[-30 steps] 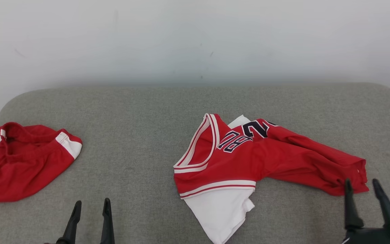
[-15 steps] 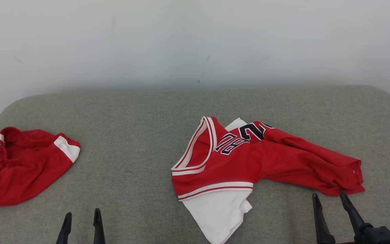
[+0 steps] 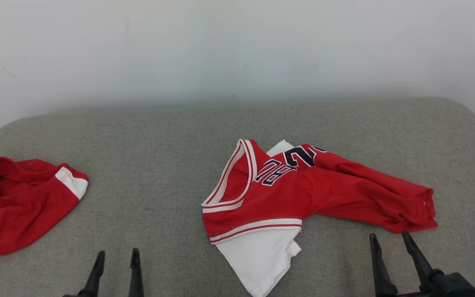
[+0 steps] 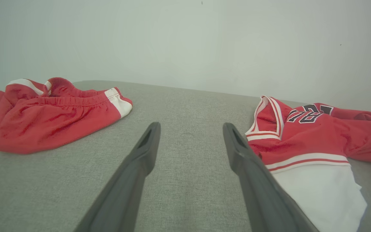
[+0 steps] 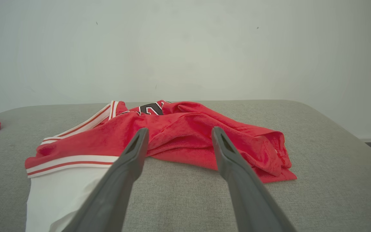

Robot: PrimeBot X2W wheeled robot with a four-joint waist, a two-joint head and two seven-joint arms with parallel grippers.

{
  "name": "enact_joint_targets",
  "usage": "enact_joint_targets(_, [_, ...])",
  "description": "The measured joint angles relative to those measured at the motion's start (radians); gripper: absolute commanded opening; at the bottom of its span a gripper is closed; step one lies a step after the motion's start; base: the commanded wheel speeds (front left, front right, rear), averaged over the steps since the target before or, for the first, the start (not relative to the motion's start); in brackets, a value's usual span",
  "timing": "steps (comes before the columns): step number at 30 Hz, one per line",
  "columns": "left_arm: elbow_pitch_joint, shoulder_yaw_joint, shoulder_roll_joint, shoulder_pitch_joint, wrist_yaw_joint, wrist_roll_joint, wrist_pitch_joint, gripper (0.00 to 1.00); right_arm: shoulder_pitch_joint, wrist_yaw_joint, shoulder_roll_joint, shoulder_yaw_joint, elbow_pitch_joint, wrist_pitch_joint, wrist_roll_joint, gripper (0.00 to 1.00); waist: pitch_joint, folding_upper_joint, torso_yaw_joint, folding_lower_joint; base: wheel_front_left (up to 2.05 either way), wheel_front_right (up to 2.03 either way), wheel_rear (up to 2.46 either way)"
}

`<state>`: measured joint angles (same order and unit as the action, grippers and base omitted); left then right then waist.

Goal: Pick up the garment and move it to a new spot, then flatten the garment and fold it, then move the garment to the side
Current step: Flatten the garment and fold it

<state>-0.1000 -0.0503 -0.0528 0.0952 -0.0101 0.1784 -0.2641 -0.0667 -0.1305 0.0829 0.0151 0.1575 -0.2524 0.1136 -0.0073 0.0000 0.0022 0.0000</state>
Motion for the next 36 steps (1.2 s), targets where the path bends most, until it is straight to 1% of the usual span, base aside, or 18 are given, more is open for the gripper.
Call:
enact_joint_targets(2, [-0.051,-0.021,-0.006,-0.064,0.022,-0.002,0.017,1.00,0.009,0.000,-0.002,0.017,0.002,0.000,0.002,1.00,0.005,0.0000,-0.014,0.0000,0.00,0.00,0.00])
enact_joint_targets(3, [-0.051,-0.021,-0.006,-0.064,0.022,-0.002,0.017,1.00,0.009,0.000,-0.002,0.017,0.002,0.000,0.002,1.00,0.005,0.0000,-0.014,0.0000,0.00,0.00,0.00])
enact_joint_targets(8, [-0.200,-0.065,-0.022,-0.277,0.080,-0.001,0.080,1.00,0.042,0.000,-0.006,0.042,-0.002,-0.004,0.010,1.00,0.034,0.0001,-0.054,0.0000,0.00,0.00,0.00])
enact_joint_targets(12, [-0.331,-0.086,-0.025,-0.449,0.106,0.011,0.099,1.00,0.072,0.000,-0.007,0.068,-0.005,-0.005,0.015,1.00,0.070,0.0001,-0.090,0.0002,0.00,0.00,0.00])
enact_joint_targets(16, [-0.453,-0.105,-0.034,-0.590,0.118,0.019,0.108,1.00,0.110,0.000,-0.007,0.091,-0.017,-0.008,0.018,1.00,0.111,0.0002,-0.132,0.0003,0.00,0.00,0.00])
enact_joint_targets(21, [-0.587,-0.138,-0.051,-0.715,0.132,0.025,0.109,1.00,0.143,0.000,-0.009,0.108,-0.034,-0.009,0.022,1.00,0.162,0.0002,-0.195,0.0003,0.00,0.00,0.00])
enact_joint_targets(27, [-0.711,-0.180,-0.081,-0.817,0.135,0.020,0.112,1.00,0.156,0.000,-0.015,0.118,-0.054,-0.009,0.028,1.00,0.225,0.0002,-0.268,0.0003,0.00,0.00,0.00])
enact_joint_targets(31, [-0.796,-0.193,-0.095,-0.858,0.133,0.014,0.139,1.00,0.168,0.000,-0.019,0.131,-0.057,-0.009,0.036,1.00,0.259,0.0002,-0.312,0.0003,0.00,0.00,0.00])
enact_joint_targets(32, [-0.817,-0.197,-0.100,-0.866,0.116,0.004,0.143,1.00,0.170,0.000,-0.021,0.134,-0.058,-0.009,0.037,1.00,0.265,0.0002,-0.322,0.0003,0.00,0.00,0.00])
enact_joint_targets(35, [-0.880,-0.179,-0.110,-0.889,0.041,0.001,0.167,1.00,0.171,0.000,-0.022,0.134,-0.061,-0.009,0.038,1.00,0.282,0.0002,-0.350,0.0002,0.00,0.00,0.00])
enact_joint_targets(36, [-0.896,-0.176,-0.112,-0.894,0.026,0.001,0.168,1.00,0.171,0.000,-0.023,0.134,-0.062,-0.009,0.038,1.00,0.286,0.0002,-0.358,0.0003,0.00,0.00,0.00])
